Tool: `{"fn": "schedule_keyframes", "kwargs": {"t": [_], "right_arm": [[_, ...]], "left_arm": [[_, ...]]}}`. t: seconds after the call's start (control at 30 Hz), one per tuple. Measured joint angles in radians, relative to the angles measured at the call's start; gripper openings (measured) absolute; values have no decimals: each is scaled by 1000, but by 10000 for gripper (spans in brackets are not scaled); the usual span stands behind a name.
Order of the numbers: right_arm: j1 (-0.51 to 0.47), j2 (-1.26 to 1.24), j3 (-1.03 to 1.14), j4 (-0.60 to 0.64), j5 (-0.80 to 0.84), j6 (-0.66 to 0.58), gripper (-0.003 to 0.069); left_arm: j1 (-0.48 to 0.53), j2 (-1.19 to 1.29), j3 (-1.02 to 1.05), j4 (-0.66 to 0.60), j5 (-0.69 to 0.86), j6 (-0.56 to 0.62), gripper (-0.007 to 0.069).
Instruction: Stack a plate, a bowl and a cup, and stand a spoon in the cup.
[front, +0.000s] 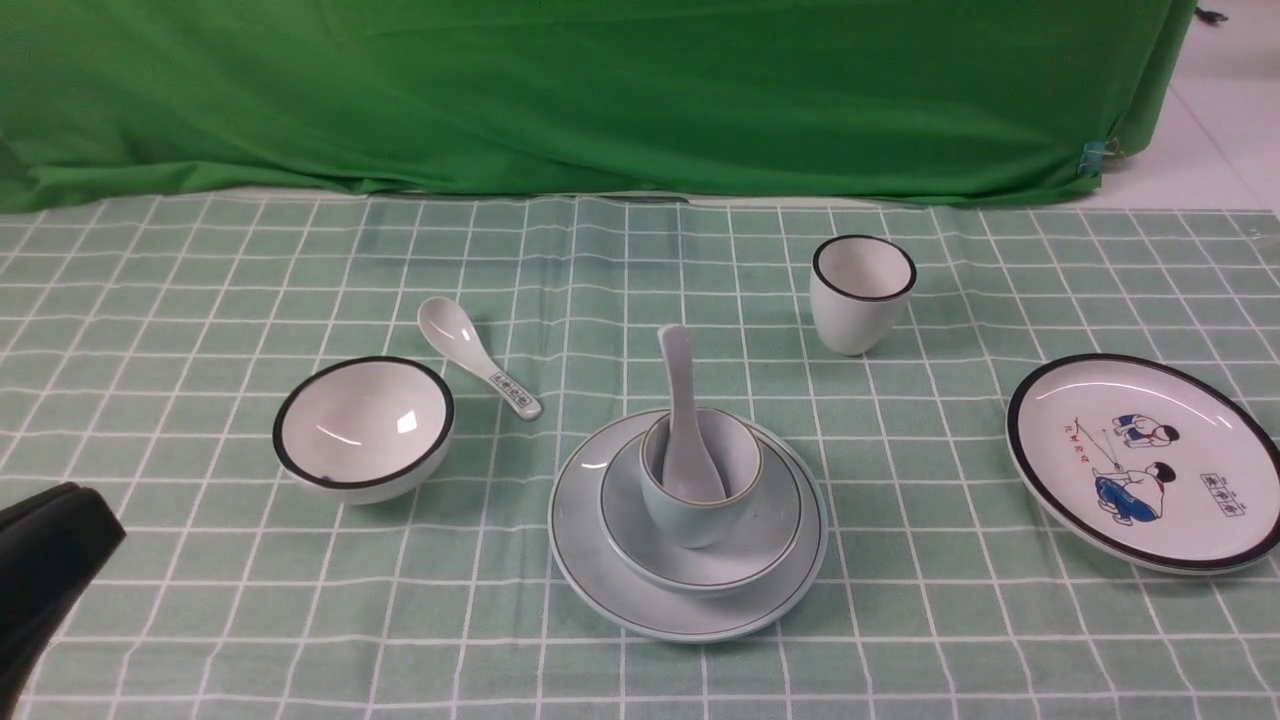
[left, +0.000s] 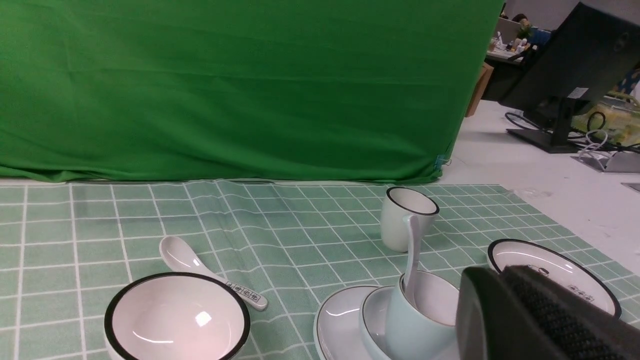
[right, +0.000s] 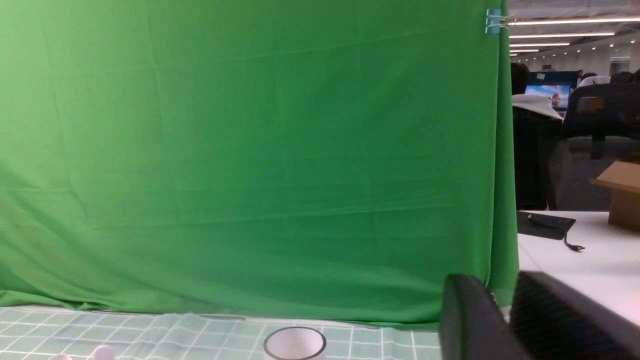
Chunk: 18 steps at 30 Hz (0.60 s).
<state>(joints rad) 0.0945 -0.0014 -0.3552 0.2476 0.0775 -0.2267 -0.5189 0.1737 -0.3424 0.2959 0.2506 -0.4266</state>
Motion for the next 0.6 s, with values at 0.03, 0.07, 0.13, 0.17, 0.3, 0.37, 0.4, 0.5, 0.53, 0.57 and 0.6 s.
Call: {"fn": "schedule_keyframes", "kwargs": {"t": [0.03, 0.07, 0.13, 0.17, 0.3, 0.37, 0.4, 0.5, 0.53, 0.57, 0.6], "right_arm": [[0, 0, 0, 0, 0, 0, 176], [0, 0, 0, 0, 0, 0, 178], [0, 0, 0, 0, 0, 0, 182], [0, 0, 0, 0, 0, 0, 186], [0, 0, 0, 0, 0, 0, 193], [0, 0, 0, 0, 0, 0, 197], [0, 0, 0, 0, 0, 0, 199], [0, 0, 0, 0, 0, 0, 204], [0, 0, 0, 0, 0, 0, 207], [0, 0, 0, 0, 0, 0, 210], [0, 0, 0, 0, 0, 0, 212]], "left_arm": [[0, 0, 0, 0, 0, 0, 11], [0, 0, 0, 0, 0, 0, 11], [0, 0, 0, 0, 0, 0, 11], [0, 0, 0, 0, 0, 0, 11], [0, -5, 0, -13, 0, 39, 11], [14, -16, 0, -62, 0, 105, 11], [31, -23, 2, -93, -1, 147, 11], [119, -52, 32, -204, -28, 301, 11], [158, -60, 56, -245, -52, 361, 11], [200, -66, 72, -266, -69, 392, 11], [243, -74, 97, -296, -93, 427, 11]]}}
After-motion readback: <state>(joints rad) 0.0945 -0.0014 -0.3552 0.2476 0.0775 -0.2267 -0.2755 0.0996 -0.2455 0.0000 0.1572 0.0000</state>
